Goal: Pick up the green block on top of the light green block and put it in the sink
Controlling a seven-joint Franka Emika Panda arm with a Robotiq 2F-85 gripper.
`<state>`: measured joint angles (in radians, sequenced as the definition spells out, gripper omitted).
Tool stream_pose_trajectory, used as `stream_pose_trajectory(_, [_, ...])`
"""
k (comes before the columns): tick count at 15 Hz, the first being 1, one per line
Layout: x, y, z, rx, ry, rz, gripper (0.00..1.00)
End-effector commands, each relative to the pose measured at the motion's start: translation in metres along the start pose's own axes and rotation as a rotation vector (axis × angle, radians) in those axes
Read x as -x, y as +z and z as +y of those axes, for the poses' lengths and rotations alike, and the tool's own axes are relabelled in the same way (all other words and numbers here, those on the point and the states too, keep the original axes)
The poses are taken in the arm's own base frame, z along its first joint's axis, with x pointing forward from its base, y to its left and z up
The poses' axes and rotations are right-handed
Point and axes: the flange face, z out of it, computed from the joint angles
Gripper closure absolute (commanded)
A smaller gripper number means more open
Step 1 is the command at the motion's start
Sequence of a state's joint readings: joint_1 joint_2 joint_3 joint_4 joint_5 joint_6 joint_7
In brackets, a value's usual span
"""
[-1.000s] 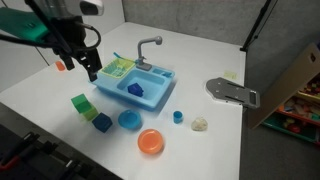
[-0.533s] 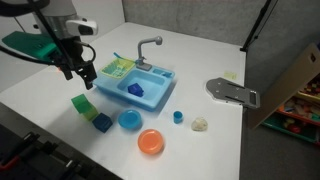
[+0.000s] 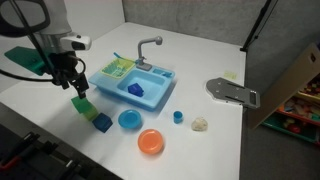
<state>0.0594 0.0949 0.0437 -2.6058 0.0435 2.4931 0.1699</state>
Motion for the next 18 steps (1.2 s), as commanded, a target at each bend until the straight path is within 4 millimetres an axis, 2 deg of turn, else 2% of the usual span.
stream_pose_trajectory(1, [-0.001,0.018,-0.015,0.000,0.040,0.011,0.00])
stream_pose_trajectory(13, [-0.011,0.076,-0.056,-0.017,0.088,0.110,0.00])
stream_pose_trajectory(18, [-0.016,0.092,-0.061,-0.015,0.100,0.119,0.00])
